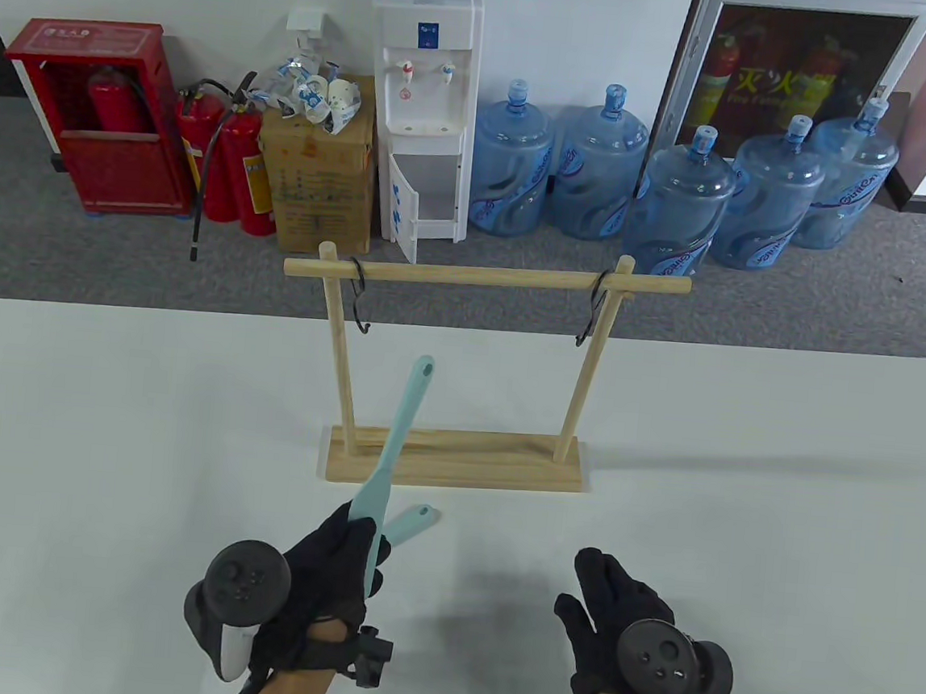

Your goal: Hook dessert spatula onto s-hook

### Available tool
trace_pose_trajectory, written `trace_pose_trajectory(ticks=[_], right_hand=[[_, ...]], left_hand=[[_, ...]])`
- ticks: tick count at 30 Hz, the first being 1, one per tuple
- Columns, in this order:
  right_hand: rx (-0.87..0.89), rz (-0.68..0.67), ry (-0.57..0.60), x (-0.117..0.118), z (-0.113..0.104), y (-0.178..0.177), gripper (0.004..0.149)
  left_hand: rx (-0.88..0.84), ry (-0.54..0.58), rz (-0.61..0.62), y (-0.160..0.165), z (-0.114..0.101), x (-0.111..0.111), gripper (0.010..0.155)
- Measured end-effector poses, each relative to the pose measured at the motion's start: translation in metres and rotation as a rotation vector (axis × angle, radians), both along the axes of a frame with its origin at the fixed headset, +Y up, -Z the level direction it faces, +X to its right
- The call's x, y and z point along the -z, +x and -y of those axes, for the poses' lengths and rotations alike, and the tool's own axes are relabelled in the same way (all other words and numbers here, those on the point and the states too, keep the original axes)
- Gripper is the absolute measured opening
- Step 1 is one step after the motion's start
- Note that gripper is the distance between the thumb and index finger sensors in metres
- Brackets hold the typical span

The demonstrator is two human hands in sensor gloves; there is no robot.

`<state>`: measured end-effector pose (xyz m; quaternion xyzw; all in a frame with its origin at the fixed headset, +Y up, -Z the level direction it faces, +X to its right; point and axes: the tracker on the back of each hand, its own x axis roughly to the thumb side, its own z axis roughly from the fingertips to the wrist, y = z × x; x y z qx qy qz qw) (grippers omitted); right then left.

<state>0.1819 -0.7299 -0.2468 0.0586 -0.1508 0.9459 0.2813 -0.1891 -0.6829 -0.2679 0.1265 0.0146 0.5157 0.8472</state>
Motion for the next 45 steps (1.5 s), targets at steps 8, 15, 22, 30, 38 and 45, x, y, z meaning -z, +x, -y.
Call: trace_pose_trajectory(ticks=[8, 15, 22, 30, 38, 45], right_hand=[[0.005, 0.005, -0.011, 0.0, -0.001, 0.001, 0.065], [0.01, 0.01, -0.019, 0.001, 0.0, 0.003, 0.065], [0.014, 0.01, -0.026, 0.001, 0.0, 0.004, 0.065], [0.014, 0.008, -0.035, 0.002, 0.0, 0.005, 0.065], [0.015, 0.003, -0.043, 0.001, 0.001, 0.005, 0.065], [0.024, 0.004, -0.057, 0.003, 0.003, 0.008, 0.065]], left_hand=[[-0.313, -0.07, -0.027, -0.012, -0.011, 0.009, 0.061], [-0.318, -0.104, -0.022, -0.012, -0.012, 0.013, 0.061], [-0.356, -0.148, -0.006, -0.014, -0.004, 0.017, 0.062], [-0.363, -0.201, 0.0, -0.017, 0.004, 0.02, 0.062], [-0.364, -0.437, 0.123, -0.023, 0.028, 0.043, 0.064], [-0.347, -0.554, 0.1, -0.023, 0.05, 0.068, 0.068]])
